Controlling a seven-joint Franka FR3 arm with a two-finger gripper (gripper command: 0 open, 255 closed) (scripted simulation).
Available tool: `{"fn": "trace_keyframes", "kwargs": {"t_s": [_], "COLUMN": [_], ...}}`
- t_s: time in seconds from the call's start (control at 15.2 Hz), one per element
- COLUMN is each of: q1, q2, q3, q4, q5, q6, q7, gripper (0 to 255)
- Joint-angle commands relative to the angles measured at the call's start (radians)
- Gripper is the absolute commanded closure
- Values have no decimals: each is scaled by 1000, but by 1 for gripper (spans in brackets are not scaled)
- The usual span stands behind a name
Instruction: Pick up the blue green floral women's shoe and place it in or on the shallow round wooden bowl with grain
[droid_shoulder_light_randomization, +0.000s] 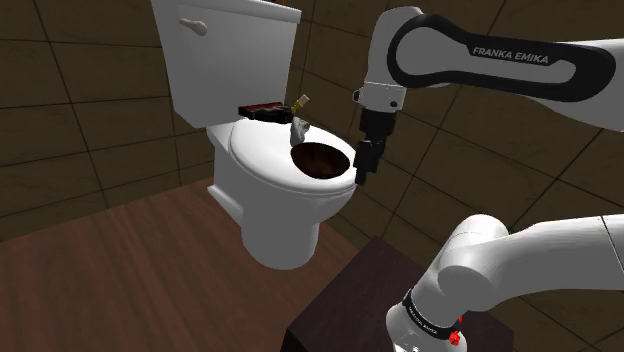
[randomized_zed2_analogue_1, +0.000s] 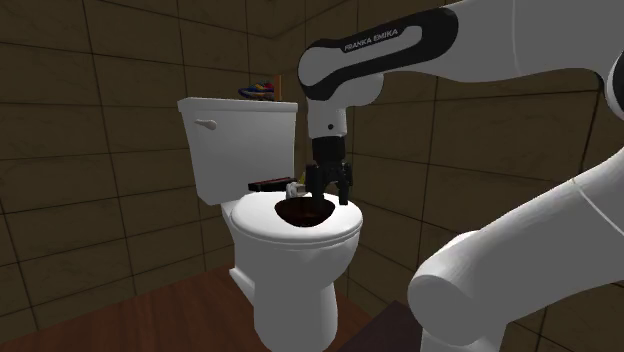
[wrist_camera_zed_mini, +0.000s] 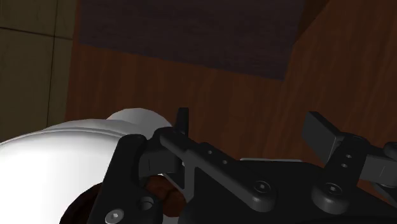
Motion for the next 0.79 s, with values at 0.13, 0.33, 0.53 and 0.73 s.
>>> {"fn": "trace_keyframes", "kwargs": {"t_s": [0.13,0.33,0.53,0.73], "q1": [-17,-42,-67,-89], "q2": [75,186,295,401], "q3": [13,28,38,43], "q4": [39,106,182,265], "q5": [9,17,18,14], "q6": [46,105,154,192], "q7": [50,125,199,272], "gripper": [0,0,0,0]}}
